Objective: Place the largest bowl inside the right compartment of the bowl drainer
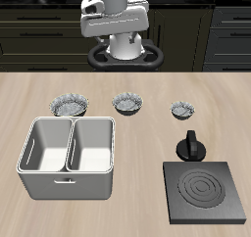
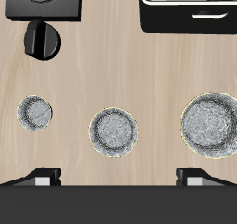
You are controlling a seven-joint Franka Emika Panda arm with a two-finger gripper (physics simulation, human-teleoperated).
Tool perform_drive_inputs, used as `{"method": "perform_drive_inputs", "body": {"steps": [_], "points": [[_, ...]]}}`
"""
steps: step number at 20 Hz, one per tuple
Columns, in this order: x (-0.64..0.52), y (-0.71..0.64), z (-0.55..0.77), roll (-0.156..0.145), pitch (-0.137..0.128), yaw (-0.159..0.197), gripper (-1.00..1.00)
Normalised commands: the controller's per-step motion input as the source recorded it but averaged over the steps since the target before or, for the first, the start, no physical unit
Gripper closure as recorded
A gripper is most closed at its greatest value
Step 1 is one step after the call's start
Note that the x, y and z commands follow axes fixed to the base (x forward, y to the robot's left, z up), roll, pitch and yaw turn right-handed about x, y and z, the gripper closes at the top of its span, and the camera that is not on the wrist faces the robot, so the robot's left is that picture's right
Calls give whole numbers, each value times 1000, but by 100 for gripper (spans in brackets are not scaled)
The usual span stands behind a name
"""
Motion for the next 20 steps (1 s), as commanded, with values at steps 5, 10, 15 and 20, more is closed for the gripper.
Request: {"method": "perform_drive_inputs", "body": {"steps": [5, 10, 15, 20], "points": [[57, -447, -37, -48, 3, 8, -100], [-16, -434, 63, -13, -35, 24, -100], [9, -240, -3, 2, -4, 24, -100], [35, -319, -42, -14, -1, 31, -100]]}}
